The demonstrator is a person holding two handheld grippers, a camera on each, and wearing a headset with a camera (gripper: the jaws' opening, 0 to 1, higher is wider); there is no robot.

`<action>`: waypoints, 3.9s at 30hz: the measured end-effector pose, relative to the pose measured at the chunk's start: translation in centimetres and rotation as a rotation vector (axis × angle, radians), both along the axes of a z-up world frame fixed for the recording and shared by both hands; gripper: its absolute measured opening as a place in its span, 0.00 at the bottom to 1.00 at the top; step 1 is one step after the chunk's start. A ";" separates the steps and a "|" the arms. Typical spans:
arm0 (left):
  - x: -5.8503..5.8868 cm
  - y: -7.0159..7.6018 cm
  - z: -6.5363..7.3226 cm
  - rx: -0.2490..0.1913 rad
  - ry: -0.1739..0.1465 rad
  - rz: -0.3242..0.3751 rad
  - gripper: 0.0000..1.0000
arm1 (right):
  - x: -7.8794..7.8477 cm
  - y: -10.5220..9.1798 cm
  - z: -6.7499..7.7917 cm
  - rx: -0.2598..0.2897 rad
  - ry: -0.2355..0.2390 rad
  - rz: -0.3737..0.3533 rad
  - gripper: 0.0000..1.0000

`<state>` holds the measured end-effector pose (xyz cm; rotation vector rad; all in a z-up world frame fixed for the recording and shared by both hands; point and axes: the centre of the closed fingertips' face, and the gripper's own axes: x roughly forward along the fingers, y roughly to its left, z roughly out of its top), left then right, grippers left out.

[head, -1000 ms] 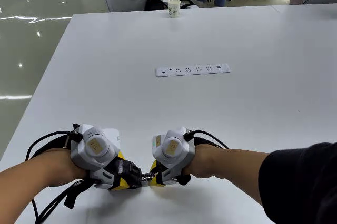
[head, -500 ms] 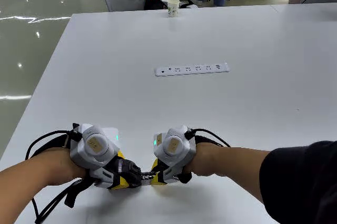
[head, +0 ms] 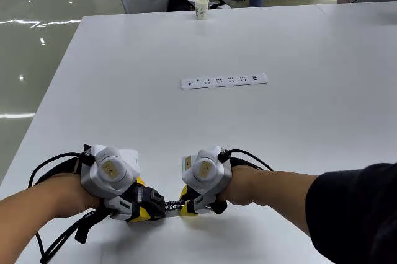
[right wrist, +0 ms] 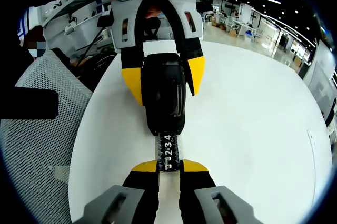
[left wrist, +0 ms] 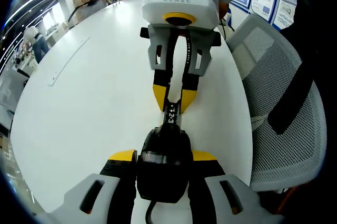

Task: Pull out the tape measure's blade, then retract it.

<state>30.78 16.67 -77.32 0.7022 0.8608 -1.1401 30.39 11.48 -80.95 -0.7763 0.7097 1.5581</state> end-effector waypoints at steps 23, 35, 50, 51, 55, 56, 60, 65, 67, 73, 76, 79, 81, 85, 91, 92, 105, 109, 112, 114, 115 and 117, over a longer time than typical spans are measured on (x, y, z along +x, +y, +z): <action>-0.1 0.0 0.1 0.005 0.001 0.003 0.32 | 0.0 -1.2 0.1 -0.004 0.006 -0.016 0.11; 0.0 0.0 0.1 0.006 -0.001 0.003 0.32 | 0.0 -1.5 0.0 -0.010 0.002 -0.014 0.11; 0.0 0.0 0.0 0.003 0.001 0.004 0.32 | 0.2 -2.4 0.1 -0.017 0.011 -0.019 0.11; 0.0 0.1 0.0 0.003 0.001 0.005 0.32 | 0.2 -2.5 0.1 -0.018 0.010 -0.018 0.11; 0.0 0.1 0.0 0.003 0.000 0.006 0.32 | 0.2 -2.7 0.1 -0.021 0.011 -0.017 0.11; 0.0 0.0 0.0 0.004 0.000 0.005 0.32 | 0.2 -2.7 0.1 -0.021 0.012 -0.017 0.11; 0.0 0.0 -0.1 0.004 0.000 0.006 0.32 | 0.3 -3.0 0.1 -0.024 0.013 -0.016 0.11; 0.0 0.0 -0.1 0.005 0.000 0.006 0.32 | 0.3 -3.2 0.1 -0.020 0.013 -0.019 0.11; 0.0 0.0 -0.1 0.006 0.001 0.006 0.32 | 0.4 -3.2 0.1 -0.019 0.013 -0.019 0.11; 0.0 0.0 -0.1 0.008 0.002 0.007 0.32 | 0.3 -3.6 0.2 -0.021 0.018 -0.022 0.11; -0.1 0.0 0.0 0.009 0.001 0.008 0.32 | 0.3 -3.8 0.2 -0.022 0.017 -0.024 0.11; -0.1 0.0 0.0 0.008 0.001 0.009 0.32 | 0.4 -3.9 0.2 -0.022 0.019 -0.026 0.11; -0.1 0.0 0.0 0.008 0.000 0.009 0.32 | 0.5 -4.0 0.1 -0.023 0.020 -0.027 0.11; -0.1 0.0 0.0 0.008 0.001 0.009 0.32 | 0.4 -4.2 0.2 -0.025 0.020 -0.026 0.11; 0.0 0.0 0.0 0.008 0.000 0.009 0.32 | 0.4 -4.6 0.2 -0.028 0.025 -0.031 0.11; 0.0 0.0 0.0 0.008 0.000 0.010 0.32 | 0.5 -4.6 0.2 -0.027 0.023 -0.030 0.11; -0.1 -0.1 0.0 0.008 0.000 0.013 0.32 | 0.6 -5.3 0.1 -0.035 0.027 -0.030 0.11; -0.1 -0.1 0.0 0.008 0.001 0.013 0.32 | 0.6 -5.4 0.1 -0.034 0.028 -0.032 0.11; -0.1 -0.1 0.0 0.009 0.002 0.013 0.32 | 0.6 -5.4 0.1 -0.035 0.028 -0.031 0.11; -0.1 -0.1 0.0 0.009 0.002 0.013 0.32 | 0.6 -5.5 0.1 -0.035 0.029 -0.032 0.11; -0.1 -0.1 -0.1 0.009 0.002 0.013 0.32 | 0.6 -5.5 0.1 -0.036 0.029 -0.033 0.11; -0.1 0.0 -0.1 0.009 0.002 0.014 0.32 | 0.6 -5.6 0.1 -0.036 0.029 -0.033 0.11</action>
